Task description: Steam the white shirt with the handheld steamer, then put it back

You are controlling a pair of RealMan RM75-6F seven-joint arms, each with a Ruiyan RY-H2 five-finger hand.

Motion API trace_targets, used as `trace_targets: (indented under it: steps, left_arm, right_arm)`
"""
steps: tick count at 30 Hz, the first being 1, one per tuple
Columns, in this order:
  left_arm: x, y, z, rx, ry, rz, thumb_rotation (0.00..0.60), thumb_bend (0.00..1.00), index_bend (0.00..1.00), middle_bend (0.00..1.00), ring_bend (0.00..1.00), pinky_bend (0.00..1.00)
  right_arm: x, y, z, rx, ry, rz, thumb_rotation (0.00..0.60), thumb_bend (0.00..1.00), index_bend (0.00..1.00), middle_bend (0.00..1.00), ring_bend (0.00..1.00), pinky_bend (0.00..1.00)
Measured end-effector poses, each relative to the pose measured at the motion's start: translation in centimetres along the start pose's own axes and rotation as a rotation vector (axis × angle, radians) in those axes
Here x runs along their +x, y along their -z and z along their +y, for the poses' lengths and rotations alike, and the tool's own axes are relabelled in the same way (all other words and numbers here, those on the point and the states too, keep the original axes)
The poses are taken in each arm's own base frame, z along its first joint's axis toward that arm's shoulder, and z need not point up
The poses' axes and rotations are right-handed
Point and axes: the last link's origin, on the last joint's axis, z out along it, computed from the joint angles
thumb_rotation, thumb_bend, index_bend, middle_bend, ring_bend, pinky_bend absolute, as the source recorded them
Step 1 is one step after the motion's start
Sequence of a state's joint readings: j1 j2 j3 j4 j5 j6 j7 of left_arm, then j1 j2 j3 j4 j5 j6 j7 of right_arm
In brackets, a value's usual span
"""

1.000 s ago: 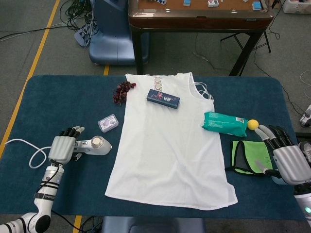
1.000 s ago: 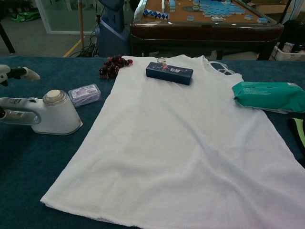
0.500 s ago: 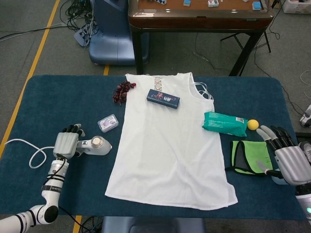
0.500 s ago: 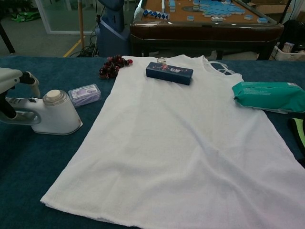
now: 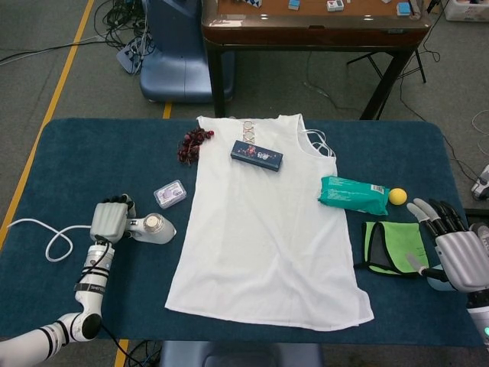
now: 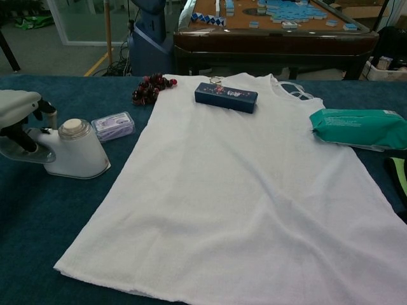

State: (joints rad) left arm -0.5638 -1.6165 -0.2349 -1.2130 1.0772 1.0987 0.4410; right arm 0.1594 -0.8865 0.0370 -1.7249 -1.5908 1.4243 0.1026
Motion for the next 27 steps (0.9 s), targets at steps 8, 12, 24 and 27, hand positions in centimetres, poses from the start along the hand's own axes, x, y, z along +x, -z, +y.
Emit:
trace_targets:
  steps: [8,12,24,27]
  left_arm:
    - [-0.8,-0.2,0.1,-0.015,0.006,-0.02,0.6,0.25,0.63,0.54,0.47,0.5]
    - [-1.1,-0.2,0.3,-0.034,0.01,-0.026,0.6,0.25,0.67,0.6,0.51,0.55]
    - [-1.4,-0.6,0.0,-0.103,0.087,-0.021,0.6,0.25,0.83,0.79,0.66,0.7]
    - [-1.3,-0.8,-0.2,-0.118,0.12,-0.025,0.6,0.25,0.86,0.82,0.68,0.71]
  right_arm:
    - [-0.1,-0.1,0.0,-0.002,-0.002,-0.005,0.6,0.29,0.0,0.09,0.0,0.0]
    - [-0.1,-0.1,0.0,-0.004,-0.001,-0.007,0.6,0.29,0.0,0.09,0.0,0.0]
    - [0.0,0.1,-0.3,-0.009,0.001,-0.007,0.6,0.29,0.0,0.09,0.0,0.0]
    - [0.0,0.2,-0.4,-0.008,0.002,-0.009,0.6,0.29,0.0,0.09,0.0,0.0]
